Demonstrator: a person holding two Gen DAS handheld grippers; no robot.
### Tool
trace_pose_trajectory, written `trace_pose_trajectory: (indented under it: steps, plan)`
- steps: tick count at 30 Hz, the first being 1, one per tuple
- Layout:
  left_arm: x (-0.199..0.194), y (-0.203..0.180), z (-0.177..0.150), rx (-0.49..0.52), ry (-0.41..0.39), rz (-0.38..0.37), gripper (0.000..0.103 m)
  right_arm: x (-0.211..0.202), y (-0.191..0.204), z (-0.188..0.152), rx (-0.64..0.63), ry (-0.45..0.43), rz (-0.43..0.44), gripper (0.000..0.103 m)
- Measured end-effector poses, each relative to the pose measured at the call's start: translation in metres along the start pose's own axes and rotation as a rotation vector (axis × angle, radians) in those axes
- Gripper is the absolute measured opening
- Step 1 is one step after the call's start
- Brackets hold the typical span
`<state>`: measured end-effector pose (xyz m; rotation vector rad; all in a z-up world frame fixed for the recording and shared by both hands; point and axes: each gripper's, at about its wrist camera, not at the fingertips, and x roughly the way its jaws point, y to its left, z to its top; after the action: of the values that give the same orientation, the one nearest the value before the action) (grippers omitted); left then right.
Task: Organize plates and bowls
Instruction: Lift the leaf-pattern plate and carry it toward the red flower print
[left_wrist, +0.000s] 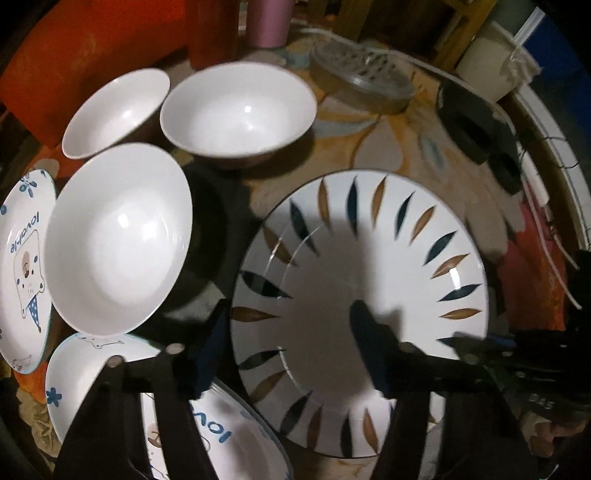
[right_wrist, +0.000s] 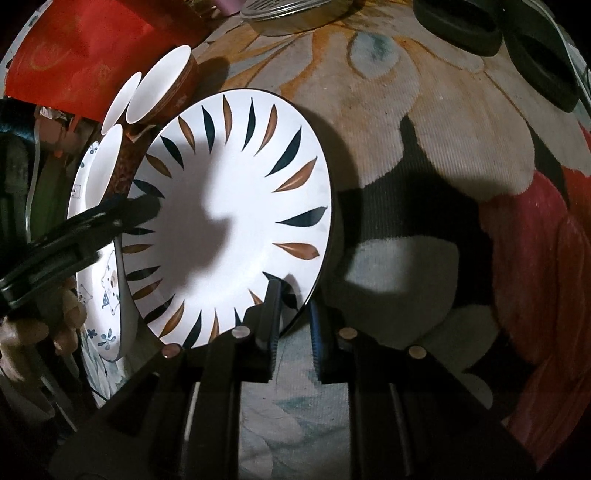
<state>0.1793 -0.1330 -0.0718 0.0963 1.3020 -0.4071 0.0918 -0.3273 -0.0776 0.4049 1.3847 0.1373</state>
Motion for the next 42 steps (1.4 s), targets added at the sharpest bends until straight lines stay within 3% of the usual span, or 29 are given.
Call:
trace_pose_trajectory:
  steps: [8,14,19,24,28,30,35,42]
  plan:
    - [0.002,0.005,-0.003,0.001,0.02,0.013,0.038,0.001,-0.001,0.005,0.005,0.001,-0.018,0.015]
    - [-0.003,-0.01,-0.018,0.061,0.031,0.018,0.038,-0.018,-0.017,0.033,0.019,-0.118,-0.075,0.015]
    - [-0.001,-0.008,-0.011,0.024,0.024,0.036,0.038,-0.016,-0.026,0.035,0.076,-0.103,-0.065,0.019]
    - [0.005,-0.009,-0.006,0.012,0.035,0.02,0.04,-0.004,-0.032,0.023,0.104,-0.06,-0.025,0.03]
    - [0.004,-0.008,-0.007,0.02,0.028,0.021,0.036,-0.002,-0.027,0.017,0.069,-0.046,-0.003,0.027]
    - [0.004,-0.006,-0.006,0.002,0.025,0.017,0.031,0.0,-0.021,0.016,0.041,-0.039,0.007,0.014]
    - [0.001,-0.006,-0.012,0.024,0.028,-0.009,0.025,-0.003,-0.021,0.017,0.032,-0.051,-0.016,0.014]
    - [-0.012,-0.039,-0.03,0.081,-0.003,-0.049,0.025,-0.026,-0.042,0.013,0.05,-0.093,-0.03,0.014]
